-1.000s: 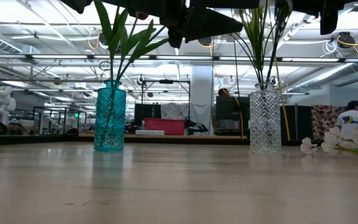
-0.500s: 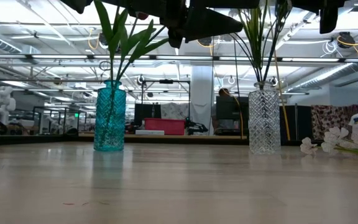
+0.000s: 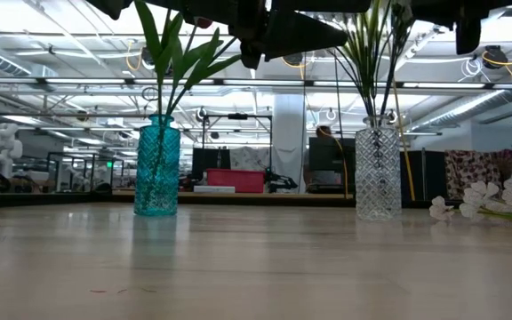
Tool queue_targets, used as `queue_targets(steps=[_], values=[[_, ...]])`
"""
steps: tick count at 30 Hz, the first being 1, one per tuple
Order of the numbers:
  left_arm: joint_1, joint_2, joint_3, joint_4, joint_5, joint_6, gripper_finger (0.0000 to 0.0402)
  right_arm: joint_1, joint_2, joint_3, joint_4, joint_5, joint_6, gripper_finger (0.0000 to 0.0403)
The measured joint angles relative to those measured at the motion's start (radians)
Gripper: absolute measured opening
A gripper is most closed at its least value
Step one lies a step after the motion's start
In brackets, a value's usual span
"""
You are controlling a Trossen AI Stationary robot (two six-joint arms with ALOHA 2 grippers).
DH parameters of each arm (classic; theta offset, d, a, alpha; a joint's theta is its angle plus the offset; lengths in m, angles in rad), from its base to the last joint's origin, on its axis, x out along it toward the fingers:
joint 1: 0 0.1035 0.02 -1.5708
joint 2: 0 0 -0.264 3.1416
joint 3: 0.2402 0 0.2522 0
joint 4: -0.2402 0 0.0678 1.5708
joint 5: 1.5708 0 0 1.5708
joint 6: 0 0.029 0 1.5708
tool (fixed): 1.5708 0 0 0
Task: Sort flowers into vase by color
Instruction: Put the white daisies into the transparent vase
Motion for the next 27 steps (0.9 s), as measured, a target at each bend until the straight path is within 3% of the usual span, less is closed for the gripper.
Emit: queue_targets(steps=[11, 27], values=[[0.0, 0.0, 0.0, 0.0, 0.0, 0.001, 0.0251, -0.038, 0.037, 0.0, -0.014, -0.032, -0.07, 0.0002], [0.002, 0.0, 0.0, 0.0, 0.0, 0.003, 0.0251, -0.082, 0.102, 0.0, -0.019, -0.071, -0.014, 0.0002]])
